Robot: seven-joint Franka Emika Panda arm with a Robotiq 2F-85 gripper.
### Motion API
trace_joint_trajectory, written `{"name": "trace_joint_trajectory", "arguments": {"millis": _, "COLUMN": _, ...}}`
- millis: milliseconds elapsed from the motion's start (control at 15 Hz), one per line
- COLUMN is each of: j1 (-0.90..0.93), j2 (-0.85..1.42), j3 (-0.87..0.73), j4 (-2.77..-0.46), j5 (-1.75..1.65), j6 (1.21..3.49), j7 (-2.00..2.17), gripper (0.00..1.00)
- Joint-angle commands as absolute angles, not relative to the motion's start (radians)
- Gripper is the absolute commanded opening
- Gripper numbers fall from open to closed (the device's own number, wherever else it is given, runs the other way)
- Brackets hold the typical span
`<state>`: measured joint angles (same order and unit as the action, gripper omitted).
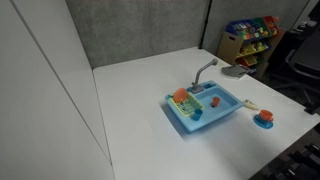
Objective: Pick the orange cup and put it in the sink
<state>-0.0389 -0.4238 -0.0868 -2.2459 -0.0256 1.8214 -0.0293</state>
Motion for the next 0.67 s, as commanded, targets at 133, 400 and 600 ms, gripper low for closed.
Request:
{"name": "trace_joint_trajectory", "arguments": {"millis": 133, "j1": -0.043, "j2": -0.479, "j3": -0.1, "j4": -2.251, "j5": 0.004, "j6": 1.785, "j7": -0.082, "gripper": 1.0}}
{"name": "trace_joint_trajectory", "arguments": {"millis": 400, "j1": -0.047, "j2": -0.458, "j3": -0.086, "j4": -2.246, "j5": -0.012, "j6": 1.802, "j7": -0.051, "gripper": 1.0}}
{"name": "trace_joint_trajectory", "arguments": {"millis": 600, "j1": -0.047, "j2": -0.455, "j3": -0.086, "j4": -2.247, "j5": -0.012, "j6": 1.802, "j7": -0.051, "gripper": 1.0}}
